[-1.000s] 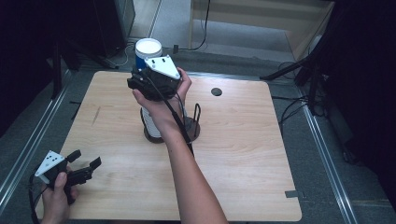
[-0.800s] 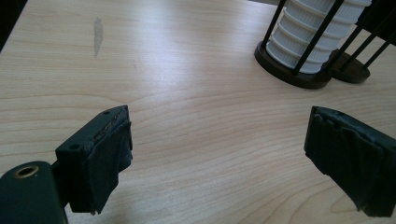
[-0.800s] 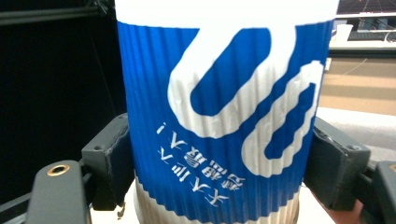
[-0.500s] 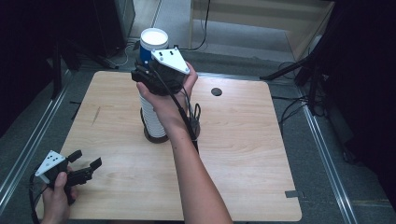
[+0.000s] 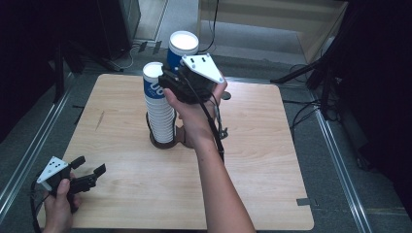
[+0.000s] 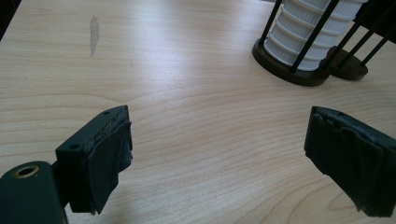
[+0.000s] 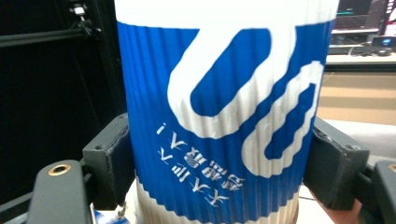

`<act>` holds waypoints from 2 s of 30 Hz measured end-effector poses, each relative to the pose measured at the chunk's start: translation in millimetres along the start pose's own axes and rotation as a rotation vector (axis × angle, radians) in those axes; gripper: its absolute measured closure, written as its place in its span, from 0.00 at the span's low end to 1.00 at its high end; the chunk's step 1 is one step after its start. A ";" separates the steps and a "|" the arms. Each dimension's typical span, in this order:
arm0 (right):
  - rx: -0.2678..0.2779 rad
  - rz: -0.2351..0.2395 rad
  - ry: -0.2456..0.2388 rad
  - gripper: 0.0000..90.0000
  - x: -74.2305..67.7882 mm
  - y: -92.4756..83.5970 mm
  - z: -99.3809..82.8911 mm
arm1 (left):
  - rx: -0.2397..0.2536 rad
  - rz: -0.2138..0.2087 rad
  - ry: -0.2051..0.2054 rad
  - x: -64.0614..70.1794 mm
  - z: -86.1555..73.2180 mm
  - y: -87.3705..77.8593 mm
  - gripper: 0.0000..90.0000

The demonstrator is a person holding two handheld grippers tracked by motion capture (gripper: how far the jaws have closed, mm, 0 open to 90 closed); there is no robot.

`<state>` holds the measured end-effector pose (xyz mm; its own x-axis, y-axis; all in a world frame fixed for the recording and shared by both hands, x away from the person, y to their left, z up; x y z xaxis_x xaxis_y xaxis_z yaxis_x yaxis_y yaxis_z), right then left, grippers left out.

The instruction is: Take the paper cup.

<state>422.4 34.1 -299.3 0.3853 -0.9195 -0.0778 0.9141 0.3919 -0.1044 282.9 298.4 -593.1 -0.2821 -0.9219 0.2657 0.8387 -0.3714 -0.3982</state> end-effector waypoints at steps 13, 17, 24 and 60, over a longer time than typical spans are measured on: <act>-0.035 -0.087 -0.013 0.23 65.6 -48.7 -47.1 | 0.004 0.008 0.008 -0.1 0.1 -0.2 0.09; -0.050 -0.112 -0.023 0.23 82.2 -65.0 -69.1 | 0.001 0.010 0.014 -0.2 -0.3 -0.4 0.09; -0.087 -0.152 -0.050 0.23 110.0 -91.5 -107.0 | 0.014 0.030 0.001 -2.4 0.3 -2.2 0.09; -0.273 -0.166 -0.053 0.23 144.6 -128.7 -247.5 | -0.070 0.099 0.078 -1.4 -3.7 3.3 0.09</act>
<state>329.2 -141.6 -542.5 0.2462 -0.9691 0.0141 0.9000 0.2232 -0.3744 284.4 298.0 -598.1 -0.2370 -0.9593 0.1537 0.8306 -0.2821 -0.4801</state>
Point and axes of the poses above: each handheld gripper's, and its own axes: y roughly forward along the jaws, z roughly out of its top, x roughly to its right, the point moved 10 cm from there along y, roughly forward along the jaws, and after that the axes turned 1 degree about -y, right-handed, at the moved point
